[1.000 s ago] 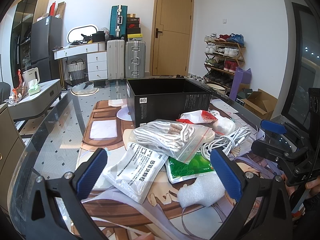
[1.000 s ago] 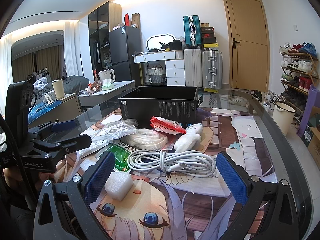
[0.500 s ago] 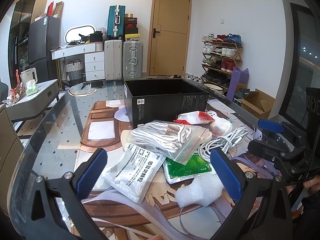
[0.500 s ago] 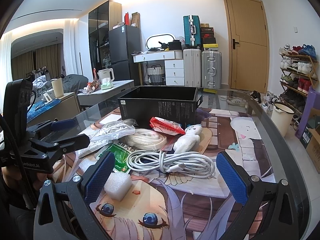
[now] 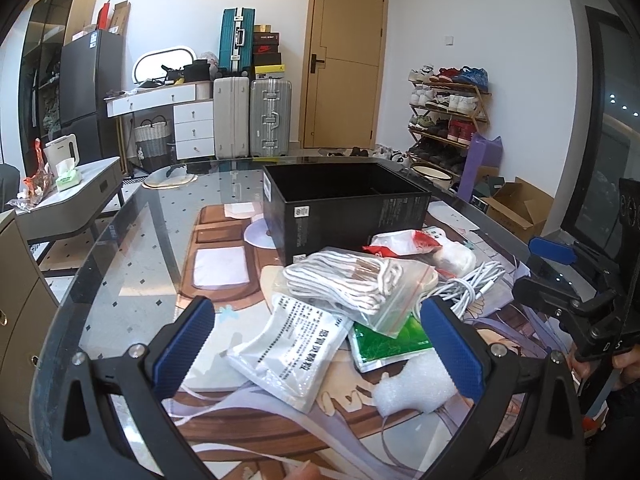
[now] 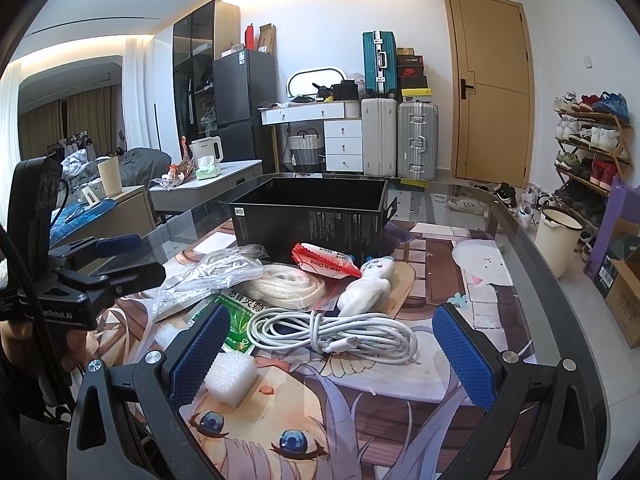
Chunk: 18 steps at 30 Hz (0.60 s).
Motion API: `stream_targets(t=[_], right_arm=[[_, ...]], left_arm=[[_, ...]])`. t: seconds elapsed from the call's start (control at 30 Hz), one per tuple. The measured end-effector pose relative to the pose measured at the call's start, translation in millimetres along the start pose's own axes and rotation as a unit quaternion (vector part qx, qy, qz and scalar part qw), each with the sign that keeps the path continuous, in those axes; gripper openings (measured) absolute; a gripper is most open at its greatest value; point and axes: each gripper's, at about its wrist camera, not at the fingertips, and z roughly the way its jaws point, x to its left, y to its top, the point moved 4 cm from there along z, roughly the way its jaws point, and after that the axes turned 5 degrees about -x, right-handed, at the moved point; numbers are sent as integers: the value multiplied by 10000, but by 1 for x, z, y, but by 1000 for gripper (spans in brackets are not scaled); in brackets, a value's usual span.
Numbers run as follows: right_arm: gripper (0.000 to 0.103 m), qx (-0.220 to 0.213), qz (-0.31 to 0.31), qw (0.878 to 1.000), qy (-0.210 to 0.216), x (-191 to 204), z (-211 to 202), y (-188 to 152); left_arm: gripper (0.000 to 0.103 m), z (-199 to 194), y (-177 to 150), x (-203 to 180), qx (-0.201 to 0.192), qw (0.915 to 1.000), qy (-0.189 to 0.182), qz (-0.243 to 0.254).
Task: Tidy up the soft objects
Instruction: 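Move the right tool to the coiled white cable while the left tool approaches the white printed pouch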
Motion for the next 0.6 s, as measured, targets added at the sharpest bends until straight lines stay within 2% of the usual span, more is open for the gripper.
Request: stream_targets(t=[0.13,0.3,0.47,0.6], right_arm=[[102,144,-11,9999,53,0,5,-1],[102,394,147,9990,163,-3,13,-5],[103,766,210,9968,127,-2,28,-10],[103,899,151,9958,78,-2,33,-12]], left_arm=[[103,0,1,1,-2,9998,96,166],[103,3,0,5,-71,9999,70,95],[103,12,-1,11,154,9997,125,110],[103,16,-3,15,288,9995,62,56]])
